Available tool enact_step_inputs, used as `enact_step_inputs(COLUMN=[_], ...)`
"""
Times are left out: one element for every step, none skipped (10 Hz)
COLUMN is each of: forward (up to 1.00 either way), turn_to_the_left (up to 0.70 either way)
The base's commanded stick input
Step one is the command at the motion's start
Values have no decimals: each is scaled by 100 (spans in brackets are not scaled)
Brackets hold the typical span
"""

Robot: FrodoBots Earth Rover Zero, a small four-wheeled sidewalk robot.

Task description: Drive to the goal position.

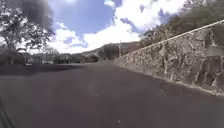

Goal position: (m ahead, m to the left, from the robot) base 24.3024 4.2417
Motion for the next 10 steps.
enact_step_inputs(forward=[70,70,70,70,70,70,70,70,70,70], turn_to_the_left=[0,0,1,2,14,24,34,0,0,0])
